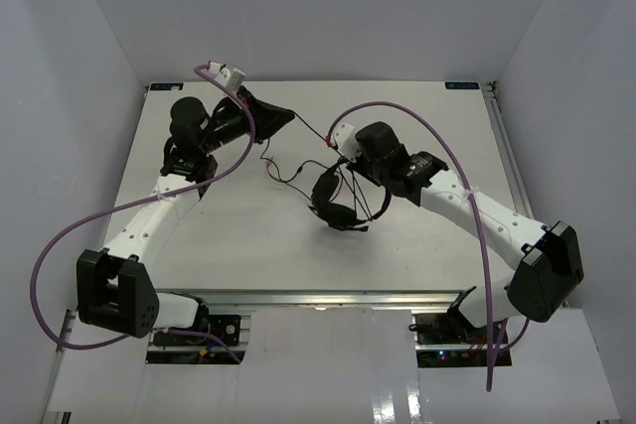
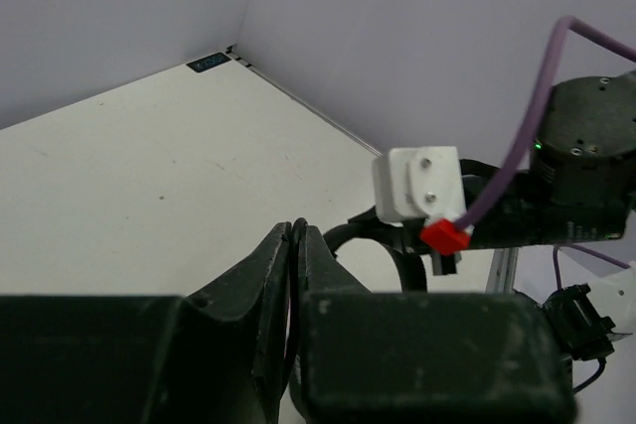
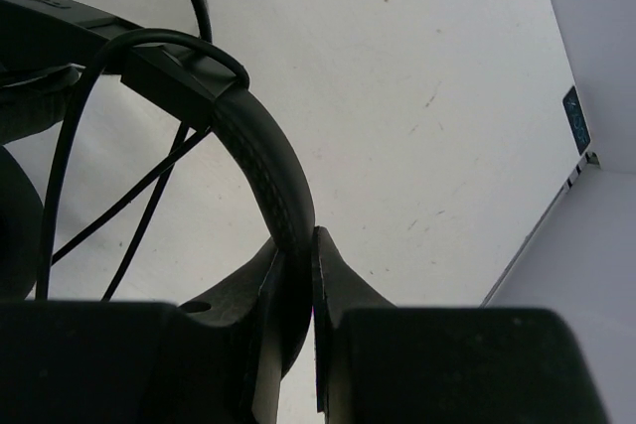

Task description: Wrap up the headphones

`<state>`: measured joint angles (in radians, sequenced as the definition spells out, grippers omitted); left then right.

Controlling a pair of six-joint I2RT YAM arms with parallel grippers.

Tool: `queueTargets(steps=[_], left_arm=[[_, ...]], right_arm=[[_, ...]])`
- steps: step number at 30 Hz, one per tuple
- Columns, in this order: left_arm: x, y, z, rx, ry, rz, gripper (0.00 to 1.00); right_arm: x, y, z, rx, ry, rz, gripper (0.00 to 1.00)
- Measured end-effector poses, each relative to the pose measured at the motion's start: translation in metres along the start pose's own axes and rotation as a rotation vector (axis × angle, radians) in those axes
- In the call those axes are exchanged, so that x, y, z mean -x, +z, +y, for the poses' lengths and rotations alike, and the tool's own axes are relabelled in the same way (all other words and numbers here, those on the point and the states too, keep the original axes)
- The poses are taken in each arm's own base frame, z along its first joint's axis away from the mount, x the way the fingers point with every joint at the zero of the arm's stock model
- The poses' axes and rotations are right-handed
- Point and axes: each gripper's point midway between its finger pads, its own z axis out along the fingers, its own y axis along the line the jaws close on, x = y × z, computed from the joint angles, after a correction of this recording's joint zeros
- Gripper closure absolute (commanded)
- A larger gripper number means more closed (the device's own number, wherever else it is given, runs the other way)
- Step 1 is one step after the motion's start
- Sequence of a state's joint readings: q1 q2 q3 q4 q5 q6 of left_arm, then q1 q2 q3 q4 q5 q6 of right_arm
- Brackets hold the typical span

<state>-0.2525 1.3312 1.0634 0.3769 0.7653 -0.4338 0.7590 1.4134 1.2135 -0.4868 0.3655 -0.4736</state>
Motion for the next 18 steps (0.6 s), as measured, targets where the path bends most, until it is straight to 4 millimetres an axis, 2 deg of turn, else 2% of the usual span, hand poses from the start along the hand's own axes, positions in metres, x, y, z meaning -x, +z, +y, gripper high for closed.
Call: queueTargets(steps=[5, 11, 15, 18], left_arm=[[0.005, -0.007, -0.021, -0.038, -0.011, 0.004, 0.83], [0.002, -0.016, -0.056, -0.100, -0.036, 0.007, 0.83], [-0.011, -0.006, -0.084, -0.168, -0.068, 0.034, 0.83], [-0.028, 0.006, -0.101, -0.216, -0.100, 0.070, 0.83]], right_arm=[[0.004, 0.010, -0.033, -0.091, 0.087, 0.022, 0.92], [0.015, 0.007, -0.089, -0.203, 0.235, -0.023, 0.92], [0.024, 0.003, -0.115, -0.252, 0.317, -0.058, 0.92], [0.029, 0.006, -0.122, -0.260, 0.348, -0.070, 0.92]])
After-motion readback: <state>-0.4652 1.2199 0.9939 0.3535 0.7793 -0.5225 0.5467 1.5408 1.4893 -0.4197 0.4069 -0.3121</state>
